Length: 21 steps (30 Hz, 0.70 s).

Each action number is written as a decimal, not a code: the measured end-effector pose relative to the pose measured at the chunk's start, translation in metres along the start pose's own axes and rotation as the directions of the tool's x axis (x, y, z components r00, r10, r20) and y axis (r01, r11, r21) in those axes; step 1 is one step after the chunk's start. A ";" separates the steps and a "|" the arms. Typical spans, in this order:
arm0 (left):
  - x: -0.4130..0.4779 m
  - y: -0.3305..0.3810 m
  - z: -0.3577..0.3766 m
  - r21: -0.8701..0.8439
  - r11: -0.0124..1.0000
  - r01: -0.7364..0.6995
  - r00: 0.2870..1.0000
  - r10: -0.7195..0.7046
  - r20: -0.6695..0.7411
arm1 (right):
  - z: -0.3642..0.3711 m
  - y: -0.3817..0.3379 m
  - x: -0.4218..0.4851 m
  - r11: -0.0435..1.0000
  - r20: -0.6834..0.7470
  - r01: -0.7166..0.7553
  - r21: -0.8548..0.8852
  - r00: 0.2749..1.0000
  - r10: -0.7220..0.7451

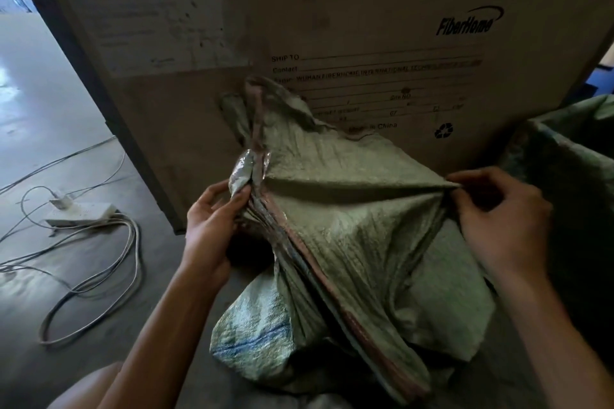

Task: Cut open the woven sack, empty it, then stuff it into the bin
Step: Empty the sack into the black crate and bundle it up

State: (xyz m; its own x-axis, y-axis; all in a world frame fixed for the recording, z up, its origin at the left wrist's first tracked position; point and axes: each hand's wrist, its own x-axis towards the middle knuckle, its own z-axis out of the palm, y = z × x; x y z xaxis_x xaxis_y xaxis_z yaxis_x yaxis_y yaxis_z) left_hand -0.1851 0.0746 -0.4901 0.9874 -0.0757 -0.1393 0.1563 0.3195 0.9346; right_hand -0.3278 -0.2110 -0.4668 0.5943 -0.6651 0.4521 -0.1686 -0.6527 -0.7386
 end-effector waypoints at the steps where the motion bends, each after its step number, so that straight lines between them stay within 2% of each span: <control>1: -0.001 -0.002 0.002 0.016 1.000 -0.005 1.000 0.005 0.022 | 0.006 0.000 -0.005 1.000 0.040 -0.011 0.011 0.999 0.011; 4: -0.007 -0.009 0.012 0.042 0.998 0.046 0.984 -0.052 0.168 | 0.034 -0.003 -0.017 0.997 0.232 -0.080 0.009 0.970 0.076; 6: -0.008 -0.012 0.017 0.096 0.995 0.036 0.964 -0.059 0.258 | 0.053 -0.008 -0.022 0.977 0.378 -0.195 0.082 0.914 0.150; 7: -0.009 -0.013 0.019 0.133 0.991 0.010 0.953 -0.050 0.299 | 0.059 -0.013 -0.024 0.941 0.447 -0.295 0.168 0.873 0.194; 9: -0.012 -0.017 0.024 0.194 0.980 -0.046 0.922 -0.033 0.386 | 0.067 -0.020 -0.030 0.792 0.610 -0.531 0.299 0.745 0.269; 10: -0.012 -0.020 0.025 0.215 0.975 -0.059 0.901 -0.040 0.433 | 0.070 -0.021 -0.032 0.727 0.674 -0.609 0.316 0.684 0.279; 11: -0.013 -0.024 0.026 0.233 0.971 -0.058 0.878 -0.062 0.475 | 0.073 -0.019 -0.034 0.708 0.704 -0.635 0.308 0.653 0.279; 13: -0.012 -0.032 0.027 0.299 0.953 -0.047 0.858 -0.115 0.501 | 0.077 -0.013 -0.034 0.719 0.679 -0.632 0.290 0.665 0.310; 16: -0.006 -0.044 0.026 0.445 0.891 -0.094 0.900 -0.116 0.420 | 0.080 -0.002 -0.025 0.646 0.560 -0.694 0.317 0.687 0.463; 18: 0.003 -0.048 0.023 0.502 0.862 -0.073 0.949 -0.095 0.301 | 0.083 0.008 -0.019 0.620 0.487 -0.702 0.350 0.702 0.519; 20: 0.012 -0.052 0.023 0.542 0.840 -0.018 0.989 -0.064 0.133 | 0.086 0.018 -0.017 0.621 0.415 -0.693 0.366 0.719 0.557; 21: 0.017 -0.056 0.023 0.600 0.799 0.025 0.998 -0.055 0.031 | 0.090 0.023 -0.018 0.623 0.392 -0.702 0.344 0.711 0.584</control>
State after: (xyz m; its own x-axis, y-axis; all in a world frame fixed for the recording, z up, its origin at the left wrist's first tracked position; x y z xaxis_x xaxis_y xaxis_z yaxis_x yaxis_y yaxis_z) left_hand -0.1778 0.0337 -0.5372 0.9760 -0.1227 -0.1797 0.1337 -0.3137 0.9401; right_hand -0.2716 -0.1819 -0.5366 0.6322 -0.7118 -0.3060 -0.2514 0.1851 -0.9500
